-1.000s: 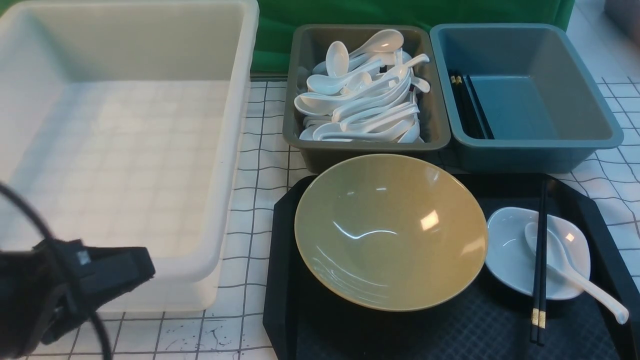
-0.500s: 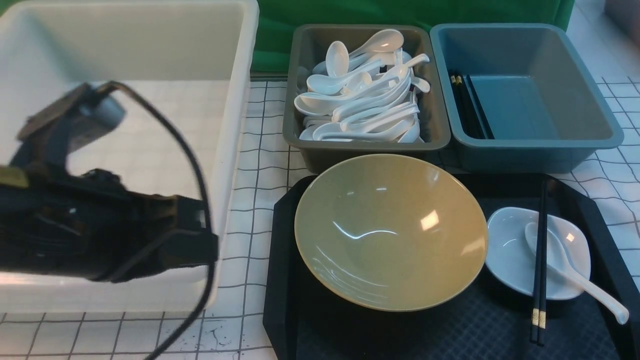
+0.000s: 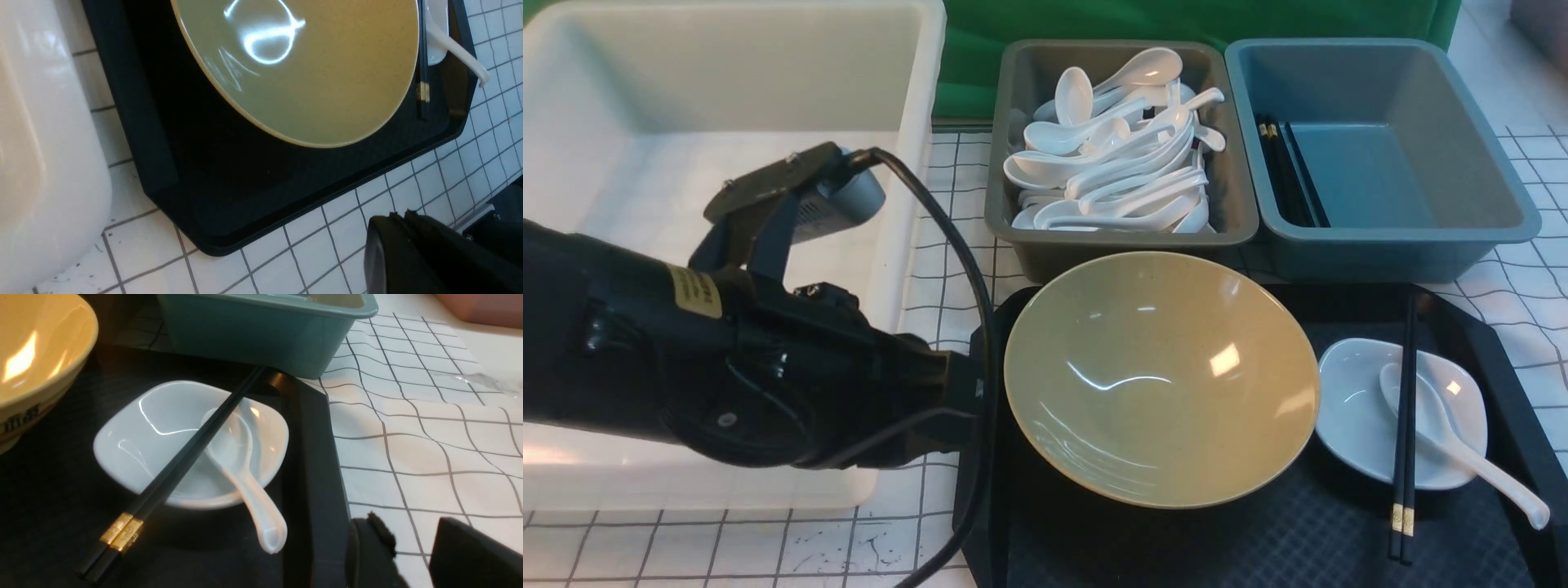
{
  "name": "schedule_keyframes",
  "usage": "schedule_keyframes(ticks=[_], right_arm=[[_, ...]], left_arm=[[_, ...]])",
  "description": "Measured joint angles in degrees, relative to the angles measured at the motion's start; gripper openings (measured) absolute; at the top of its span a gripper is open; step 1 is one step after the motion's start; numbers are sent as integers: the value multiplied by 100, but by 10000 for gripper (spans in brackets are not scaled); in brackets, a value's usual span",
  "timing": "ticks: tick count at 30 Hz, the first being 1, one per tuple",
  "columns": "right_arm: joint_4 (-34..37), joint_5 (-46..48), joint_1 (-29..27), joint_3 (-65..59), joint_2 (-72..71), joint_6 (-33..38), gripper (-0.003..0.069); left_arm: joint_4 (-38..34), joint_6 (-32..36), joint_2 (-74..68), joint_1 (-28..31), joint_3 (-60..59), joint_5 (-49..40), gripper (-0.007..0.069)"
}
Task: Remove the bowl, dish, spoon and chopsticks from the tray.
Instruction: Use the left arm to grab the yellow noodle bowl on the left
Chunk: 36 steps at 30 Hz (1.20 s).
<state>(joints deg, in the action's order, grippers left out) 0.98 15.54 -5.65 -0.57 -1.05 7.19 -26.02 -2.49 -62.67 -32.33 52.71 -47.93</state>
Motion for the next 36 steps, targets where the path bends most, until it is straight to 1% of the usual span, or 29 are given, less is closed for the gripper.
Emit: schedule_keyframes(ticks=[10,17,23,25,26,27,28,29,32,36], right_arm=[[0,0,0,0,0,0,235],[0,0,0,0,0,0,235],[12,-5,0,0,0,-48,235],[115,-52,0,0,0,-310,235],[231,-91,0,-6,0,-593,235],[246,-106,0,-6,0,-634,235],[331,-141,0,-13,0,-890,235],[363,-176,0,-17,0,-1172,235],[409,-269,0,-35,0,-1694,235],[457,-389,0,-54,0,-2218,235]], left_arm=[[-87,135,0,-2,0,428,-1],[-424,420,0,-2,0,472,-1],[-459,474,0,-2,0,463,-1],[-459,481,0,-2,0,463,-1],[-464,481,0,-2,0,463,-1],[-464,481,0,-2,0,463,-1],[-464,483,0,-2,0,463,-1],[-464,487,0,-2,0,463,-1],[-464,487,0,-2,0,461,-1],[-464,487,0,-2,0,455,-1]])
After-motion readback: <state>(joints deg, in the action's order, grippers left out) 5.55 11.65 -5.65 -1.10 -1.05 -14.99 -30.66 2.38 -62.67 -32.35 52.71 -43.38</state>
